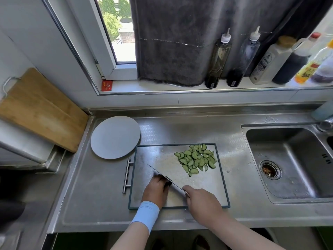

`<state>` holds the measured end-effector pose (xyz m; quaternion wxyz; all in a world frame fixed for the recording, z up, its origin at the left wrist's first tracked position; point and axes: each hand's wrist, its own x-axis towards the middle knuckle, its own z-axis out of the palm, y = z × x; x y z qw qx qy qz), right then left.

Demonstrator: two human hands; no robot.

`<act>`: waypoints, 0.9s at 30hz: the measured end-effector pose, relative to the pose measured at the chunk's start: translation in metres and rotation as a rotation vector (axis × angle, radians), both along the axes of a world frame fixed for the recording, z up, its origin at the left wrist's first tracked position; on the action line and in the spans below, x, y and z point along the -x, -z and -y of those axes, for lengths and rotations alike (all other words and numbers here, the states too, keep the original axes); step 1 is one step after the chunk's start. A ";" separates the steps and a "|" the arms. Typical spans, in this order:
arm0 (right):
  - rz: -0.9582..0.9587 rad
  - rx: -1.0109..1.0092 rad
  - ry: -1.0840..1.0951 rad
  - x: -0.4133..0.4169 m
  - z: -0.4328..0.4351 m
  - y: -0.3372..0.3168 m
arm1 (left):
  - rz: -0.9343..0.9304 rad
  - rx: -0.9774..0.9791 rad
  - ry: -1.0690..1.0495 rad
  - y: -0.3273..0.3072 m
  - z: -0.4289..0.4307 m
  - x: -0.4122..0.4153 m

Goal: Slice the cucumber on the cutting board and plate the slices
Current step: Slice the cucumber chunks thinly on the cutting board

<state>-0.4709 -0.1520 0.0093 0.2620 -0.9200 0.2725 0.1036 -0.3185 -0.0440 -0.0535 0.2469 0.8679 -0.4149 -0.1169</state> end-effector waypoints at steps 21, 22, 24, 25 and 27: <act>-0.048 -0.122 0.092 -0.034 -0.007 0.014 | -0.040 0.010 -0.019 0.007 -0.003 -0.003; -0.044 -0.115 0.091 -0.032 -0.007 0.013 | -0.040 0.016 -0.020 0.007 -0.003 -0.003; -0.028 -0.097 0.079 -0.024 -0.009 0.010 | -0.041 0.026 -0.030 0.005 -0.003 -0.002; -0.017 -0.084 0.070 -0.019 -0.010 0.009 | -0.040 0.029 -0.035 0.004 -0.003 -0.002; -0.001 -0.062 0.057 -0.011 -0.010 0.007 | -0.029 0.038 -0.036 0.003 -0.002 -0.001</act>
